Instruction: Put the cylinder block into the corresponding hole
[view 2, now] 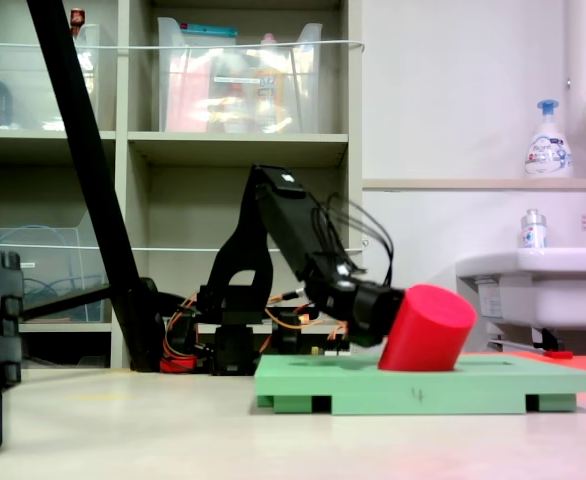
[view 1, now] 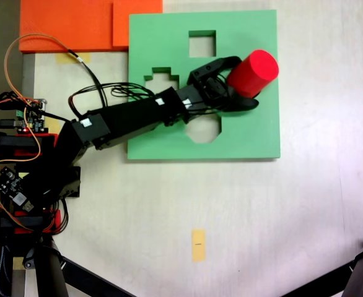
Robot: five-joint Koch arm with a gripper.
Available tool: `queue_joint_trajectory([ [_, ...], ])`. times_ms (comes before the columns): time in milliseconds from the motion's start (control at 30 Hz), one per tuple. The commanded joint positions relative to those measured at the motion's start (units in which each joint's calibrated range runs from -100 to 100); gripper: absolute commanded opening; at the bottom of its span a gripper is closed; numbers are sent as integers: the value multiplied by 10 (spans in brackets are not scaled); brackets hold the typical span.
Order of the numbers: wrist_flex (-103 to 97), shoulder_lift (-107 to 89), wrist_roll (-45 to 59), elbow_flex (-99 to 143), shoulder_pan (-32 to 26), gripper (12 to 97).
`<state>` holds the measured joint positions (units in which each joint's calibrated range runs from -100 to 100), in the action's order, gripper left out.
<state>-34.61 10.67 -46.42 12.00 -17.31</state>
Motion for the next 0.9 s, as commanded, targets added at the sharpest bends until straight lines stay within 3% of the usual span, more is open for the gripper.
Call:
queue_joint_trajectory([
  [0, 34, -6, -3, -78, 5, 660],
  [433, 151, 219, -17, -318, 1, 650],
  [867, 151, 150, -34, -222, -7, 629],
])
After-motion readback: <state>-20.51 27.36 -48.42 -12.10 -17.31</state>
